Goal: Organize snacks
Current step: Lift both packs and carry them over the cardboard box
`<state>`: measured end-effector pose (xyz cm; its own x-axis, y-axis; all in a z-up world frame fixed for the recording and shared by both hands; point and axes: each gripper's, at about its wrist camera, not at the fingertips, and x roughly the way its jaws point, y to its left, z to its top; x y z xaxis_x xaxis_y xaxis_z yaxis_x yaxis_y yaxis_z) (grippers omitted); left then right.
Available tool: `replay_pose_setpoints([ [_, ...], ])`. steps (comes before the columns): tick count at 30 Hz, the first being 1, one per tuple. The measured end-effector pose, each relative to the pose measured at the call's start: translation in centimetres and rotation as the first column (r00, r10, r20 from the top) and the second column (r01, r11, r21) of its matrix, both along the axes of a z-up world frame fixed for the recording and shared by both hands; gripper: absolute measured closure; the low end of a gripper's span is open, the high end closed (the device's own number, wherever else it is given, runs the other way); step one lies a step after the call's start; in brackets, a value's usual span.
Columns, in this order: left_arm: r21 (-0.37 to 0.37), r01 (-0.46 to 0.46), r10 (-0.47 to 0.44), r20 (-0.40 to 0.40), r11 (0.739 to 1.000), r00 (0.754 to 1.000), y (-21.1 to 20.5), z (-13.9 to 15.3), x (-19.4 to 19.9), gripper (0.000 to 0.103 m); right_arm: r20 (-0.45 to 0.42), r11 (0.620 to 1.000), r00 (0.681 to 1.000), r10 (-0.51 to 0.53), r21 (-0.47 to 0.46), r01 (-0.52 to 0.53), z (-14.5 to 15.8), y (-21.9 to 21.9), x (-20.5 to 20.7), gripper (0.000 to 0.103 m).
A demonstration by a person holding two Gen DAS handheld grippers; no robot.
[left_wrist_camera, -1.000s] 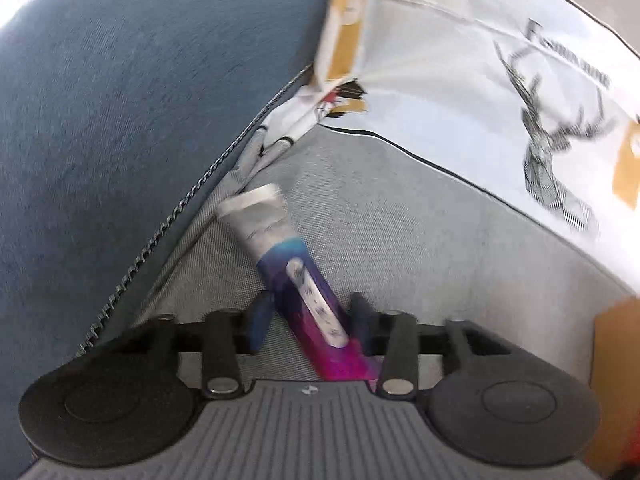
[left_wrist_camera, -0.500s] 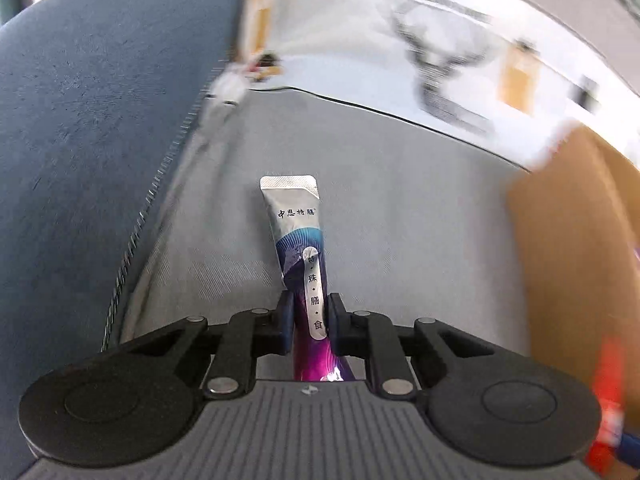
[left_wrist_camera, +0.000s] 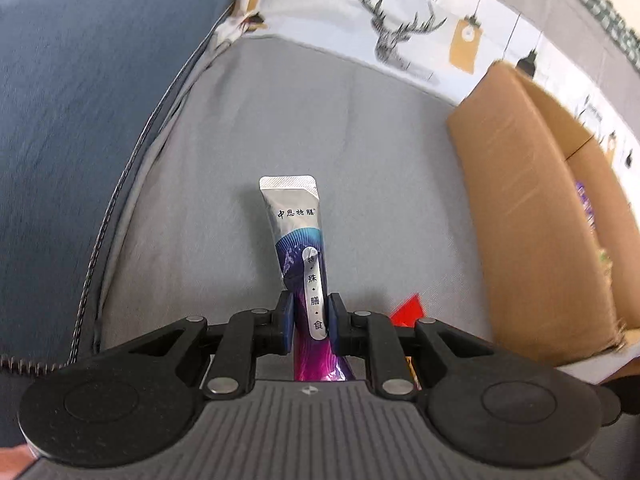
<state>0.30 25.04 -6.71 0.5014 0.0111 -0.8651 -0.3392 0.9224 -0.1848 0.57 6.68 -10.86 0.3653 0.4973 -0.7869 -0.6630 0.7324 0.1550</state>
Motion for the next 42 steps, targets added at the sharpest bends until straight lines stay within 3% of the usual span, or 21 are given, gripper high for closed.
replay_pose_setpoints([
  [6, 0.041, -0.038, 0.039, -0.035, 0.998, 0.999, 0.2, -1.3, -0.7, 0.082, 0.033, 0.998, 0.998, 0.052, -0.023, -0.051, -1.9, 0.2, -0.2, 0.054],
  [11, 0.088, -0.014, 0.018, -0.042, 0.996, 0.999, -0.8, -1.9, -0.8, 0.066, 0.021, 0.999, 0.999, 0.048, -0.012, -0.047, -2.0, 0.1, 0.3, 0.051],
  [13, 0.11, -0.005, 0.012, -0.061, 0.994, 0.998, -1.4, -2.3, -0.8, 0.066, 0.032, 0.998, 0.998, 0.059, -0.022, -0.059, -2.1, 0.3, 0.2, 0.051],
  [19, 0.159, 0.006, 0.004, -0.067, 0.987, 0.998, -2.1, -2.6, -0.5, 0.067, 0.066, 0.995, 0.994, 0.089, -0.049, -0.085, -2.2, 0.6, -0.1, 0.05],
  [25, 0.177, 0.023, -0.014, -0.053, 0.984, 0.999, -2.3, -2.4, -0.7, 0.084, 0.092, 0.994, 0.991, 0.096, -0.057, -0.091, -2.1, 0.5, -0.4, 0.055],
  [34, 0.119, -0.034, 0.017, 0.139, 0.992, 0.99, -2.4, 0.9, -1.8, 0.086, 0.185, 0.996, 0.982, 0.035, 0.073, -0.049, 1.7, -1.7, -0.9, 0.057],
  [42, 0.105, -0.076, 0.032, 0.368, 0.992, 0.929, -4.4, 4.6, -2.5, 0.086, 0.292, 0.975, 0.955, -0.057, 0.22, -0.009, 8.4, -5.3, -0.6, 0.057],
])
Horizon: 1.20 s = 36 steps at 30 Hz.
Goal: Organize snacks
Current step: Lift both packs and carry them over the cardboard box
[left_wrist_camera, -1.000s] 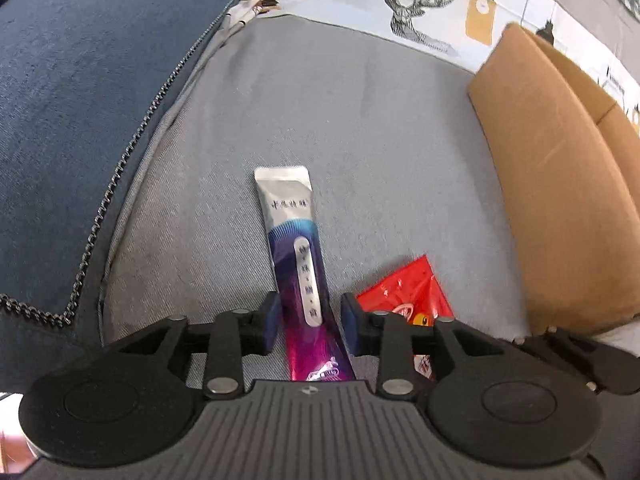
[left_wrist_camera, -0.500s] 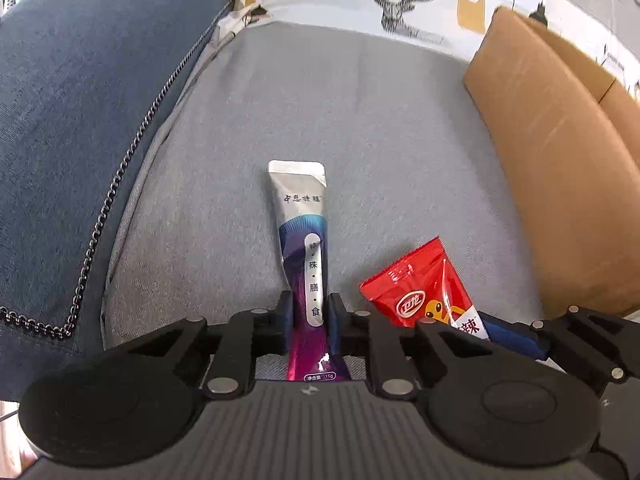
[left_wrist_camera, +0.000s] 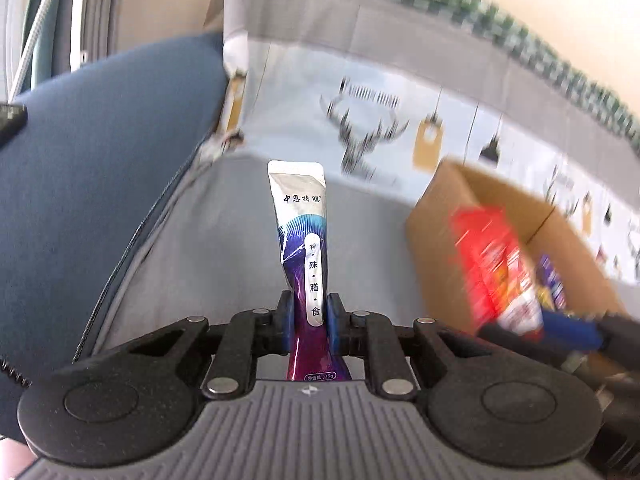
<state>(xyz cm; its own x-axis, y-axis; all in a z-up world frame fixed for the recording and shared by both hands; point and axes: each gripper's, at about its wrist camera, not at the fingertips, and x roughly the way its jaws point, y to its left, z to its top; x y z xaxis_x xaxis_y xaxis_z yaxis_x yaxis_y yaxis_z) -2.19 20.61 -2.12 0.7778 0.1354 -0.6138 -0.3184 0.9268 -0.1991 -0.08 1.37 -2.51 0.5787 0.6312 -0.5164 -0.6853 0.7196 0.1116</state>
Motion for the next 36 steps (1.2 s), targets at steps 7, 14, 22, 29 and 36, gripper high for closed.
replay_pose_setpoints([
  [7, -0.01, 0.052, -0.051, 0.121, 0.999, 0.991, -2.7, 2.0, 0.7, 0.086, 0.153, 0.995, 0.986, -0.069, 0.086, 0.056, 6.3, -4.9, 2.8, 0.057],
  [14, -0.028, 0.115, -0.108, 0.181, 0.993, 0.978, -5.3, 2.8, 2.3, 0.086, 0.141, 0.974, 0.97, -0.197, 0.137, 0.178, 4.6, -9.7, 5.8, 0.057],
  [22, -0.074, 0.162, -0.139, 0.243, 0.984, 0.96, -8.2, 3.4, 4.2, 0.086, 0.169, 0.956, 0.944, -0.283, 0.134, 0.262, 4.5, -12.9, 6.7, 0.057],
  [29, -0.095, 0.212, -0.182, 0.253, 0.973, 0.95, -11.1, 3.2, 5.9, 0.086, 0.166, 0.933, 0.921, -0.353, 0.143, 0.331, 4.2, -15.8, 7.1, 0.057],
  [36, -0.109, 0.237, -0.202, 0.264, 0.965, 0.943, -13.2, 2.9, 7.0, 0.086, 0.147, 0.908, 0.899, -0.412, 0.156, 0.39, 3.7, -18.4, 7.6, 0.057],
])
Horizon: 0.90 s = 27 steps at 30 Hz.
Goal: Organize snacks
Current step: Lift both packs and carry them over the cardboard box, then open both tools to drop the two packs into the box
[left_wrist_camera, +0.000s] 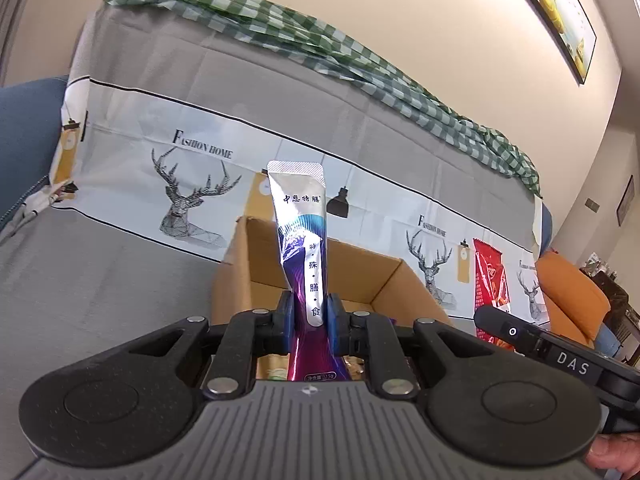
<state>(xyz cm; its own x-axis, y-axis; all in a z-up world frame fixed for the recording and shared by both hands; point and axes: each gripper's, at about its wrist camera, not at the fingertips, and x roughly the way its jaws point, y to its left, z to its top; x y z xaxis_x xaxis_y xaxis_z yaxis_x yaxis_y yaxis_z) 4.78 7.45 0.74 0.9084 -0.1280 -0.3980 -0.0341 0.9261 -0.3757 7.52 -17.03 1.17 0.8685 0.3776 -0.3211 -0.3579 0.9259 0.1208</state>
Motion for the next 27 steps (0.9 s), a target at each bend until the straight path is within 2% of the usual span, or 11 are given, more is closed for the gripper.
replay_pose_setpoints([
  [17, -0.032, 0.016, -0.016, -0.004, 0.999, 1.0, -2.8, -0.9, 1.9, 0.086, -0.016, 0.997, 0.998, -0.055, 0.045, 0.056, -0.5, -1.0, 1.0, 0.057],
  [24, -0.013, 0.023, -0.023, 0.022, 1.0, 0.999, -3.3, -0.7, 1.8, 0.086, -0.016, 0.997, 0.998, -0.055, 0.053, 0.056, -0.5, -1.1, 1.1, 0.057],
  [27, -0.019, 0.054, -0.053, 0.032, 0.998, 0.998, -3.4, -0.6, 1.9, 0.084, -0.024, 0.997, 0.998, -0.058, 0.056, 0.059, -0.6, -1.2, 1.2, 0.056],
])
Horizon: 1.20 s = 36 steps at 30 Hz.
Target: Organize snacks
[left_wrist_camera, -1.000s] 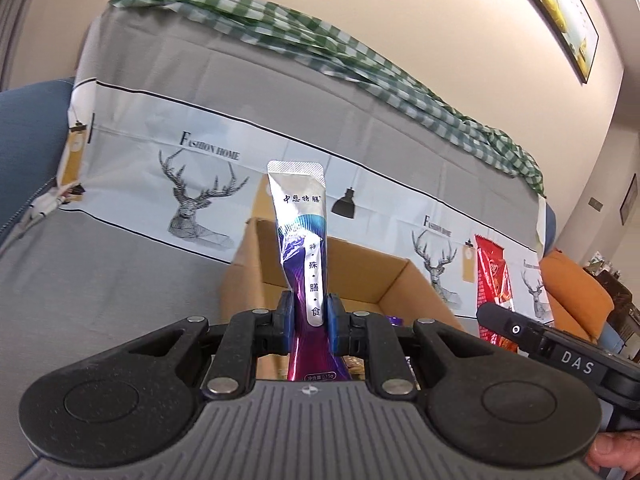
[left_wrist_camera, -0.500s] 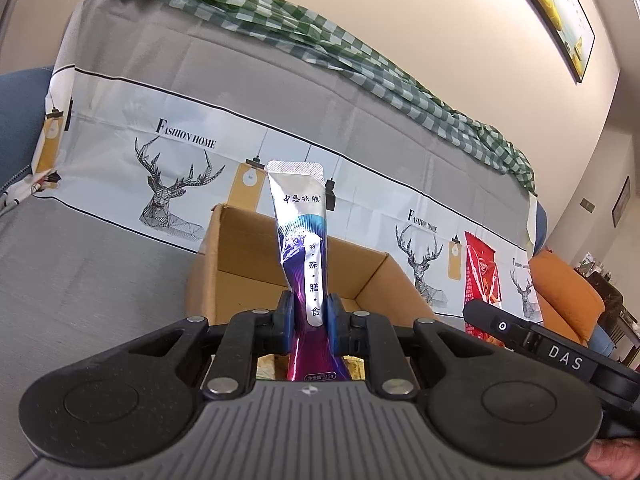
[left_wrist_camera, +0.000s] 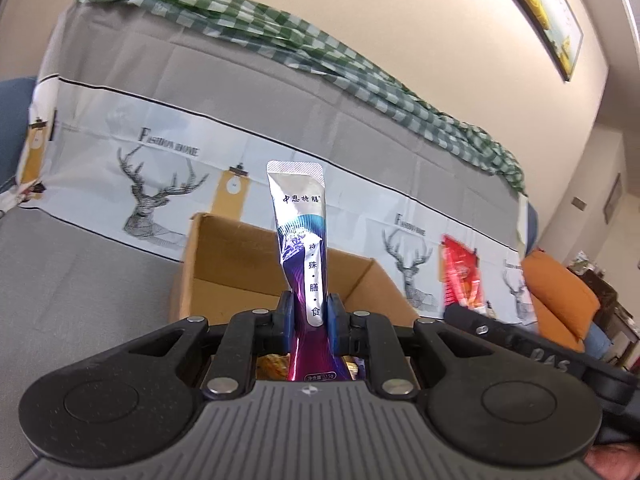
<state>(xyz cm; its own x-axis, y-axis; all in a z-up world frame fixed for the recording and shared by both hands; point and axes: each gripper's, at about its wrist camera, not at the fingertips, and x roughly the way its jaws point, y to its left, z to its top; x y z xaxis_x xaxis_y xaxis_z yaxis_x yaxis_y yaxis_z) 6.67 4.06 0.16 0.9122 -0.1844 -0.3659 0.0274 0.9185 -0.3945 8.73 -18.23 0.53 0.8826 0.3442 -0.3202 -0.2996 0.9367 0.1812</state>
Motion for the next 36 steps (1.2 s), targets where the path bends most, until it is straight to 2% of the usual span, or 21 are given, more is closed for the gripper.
replay_pose_setpoints([
  [1, -0.009, 0.019, -0.019, -0.007, 1.0, 1.0, 0.0, 0.0, 0.1, 0.082, -0.011, 1.0, 1.0, 0.004, 0.002, -0.004, -0.1, 0.0, 0.1, 0.056],
  [2, -0.015, 0.029, -0.029, -0.016, 0.999, 0.999, -0.1, -0.1, 0.3, 0.072, -0.024, 1.0, 1.0, 0.013, 0.003, -0.013, -0.2, 0.1, 0.3, 0.053],
  [4, -0.009, 0.021, -0.022, -0.014, 1.0, 1.0, -0.1, -0.1, 0.2, 0.057, -0.047, 1.0, 0.999, 0.006, -0.017, -0.006, -0.5, 0.5, 0.5, 0.035],
  [5, 0.001, 0.01, -0.01, -0.009, 1.0, 1.0, 0.0, -0.1, 0.0, 0.056, -0.041, 0.999, 0.999, -0.011, -0.034, 0.009, -0.5, 0.7, 0.5, 0.018],
  [6, 0.005, 0.002, -0.002, -0.006, 1.0, 1.0, 0.2, 0.0, 0.0, 0.056, -0.029, 0.999, 0.999, -0.022, -0.042, 0.021, -0.4, 0.8, 0.4, 0.012],
  [10, 0.005, -0.009, 0.009, 0.002, 1.0, 1.0, 1.3, 0.3, -0.6, 0.055, -0.033, 0.999, 0.999, -0.031, -0.027, 0.03, -0.3, 0.5, 0.3, 0.012],
  [12, 0.024, -0.007, 0.006, 0.01, 1.0, 1.0, 1.6, 0.8, -1.4, 0.047, -0.037, 0.999, 0.999, -0.035, -0.031, 0.034, -0.4, 0.4, 0.3, 0.009],
  [14, 0.064, -0.01, 0.009, 0.01, 0.998, 1.0, 1.6, 1.6, -2.2, 0.03, -0.034, 0.999, 0.999, -0.036, -0.031, 0.035, -0.3, 0.3, 0.1, 0.005],
  [16, 0.126, 0.0, 0.001, -0.001, 0.992, 1.0, 1.0, 2.8, -2.8, 0.024, -0.042, 0.999, 0.998, -0.035, -0.026, 0.034, -0.2, 0.1, -0.2, 0.001],
  [18, 0.172, 0.002, -0.003, 0.002, 0.985, 1.0, 0.5, 4.1, -3.7, 0.019, -0.063, 0.999, 0.998, -0.032, -0.028, 0.03, -0.2, -0.1, -0.5, 0.001],
  [22, 0.206, 0.019, -0.019, 0.0, 0.978, 1.0, -0.4, 4.7, -5.7, 0.001, -0.078, 0.997, 0.996, -0.041, -0.067, 0.036, 0.2, -0.3, -2.0, 0.001],
  [25, 0.165, 0.05, -0.041, -0.058, 0.985, 0.997, -0.7, 3.2, -6.5, 0.001, -0.104, 0.996, 0.993, -0.056, -0.076, 0.048, -0.1, -0.9, -3.6, 0.001],
  [27, 0.153, 0.02, -0.006, -0.094, 0.988, 0.996, -1.0, 1.4, -7.2, 0.001, -0.129, 0.995, 0.99, -0.054, -0.086, 0.043, -0.5, -1.2, -4.6, 0.001],
  [30, 0.184, 0.014, 0.022, -0.193, 0.983, 0.981, -1.6, -0.9, -7.1, 0.001, -0.134, 0.991, 0.989, -0.061, -0.129, 0.044, -1.1, -1.1, -5.6, 0.001],
  [31, 0.187, 0.014, 0.025, -0.203, 0.982, 0.979, -1.7, -1.1, -6.9, 0.001, -0.129, 0.988, 0.99, -0.063, -0.147, 0.043, -1.3, -1.0, -5.8, 0.001],
  [33, 0.213, 0.006, 0.031, -0.173, 0.977, 0.984, -1.6, -1.2, -6.7, 0.001, -0.126, 0.982, 0.99, -0.071, -0.182, 0.047, -1.6, -0.8, -5.6, 0.001],
  [35, 0.262, -0.001, 0.047, -0.167, 0.965, 0.985, -1.7, -1.4, -6.5, 0.001, -0.142, 0.981, 0.987, -0.078, -0.187, 0.051, -1.8, -0.8, -5.2, 0.001],
  [36, 0.263, -0.001, 0.05, -0.18, 0.965, 0.982, -1.5, -1.6, -6.3, 0.001, -0.15, 0.982, 0.985, -0.081, -0.183, 0.053, -1.9, -0.8, -5.0, 0.001],
])
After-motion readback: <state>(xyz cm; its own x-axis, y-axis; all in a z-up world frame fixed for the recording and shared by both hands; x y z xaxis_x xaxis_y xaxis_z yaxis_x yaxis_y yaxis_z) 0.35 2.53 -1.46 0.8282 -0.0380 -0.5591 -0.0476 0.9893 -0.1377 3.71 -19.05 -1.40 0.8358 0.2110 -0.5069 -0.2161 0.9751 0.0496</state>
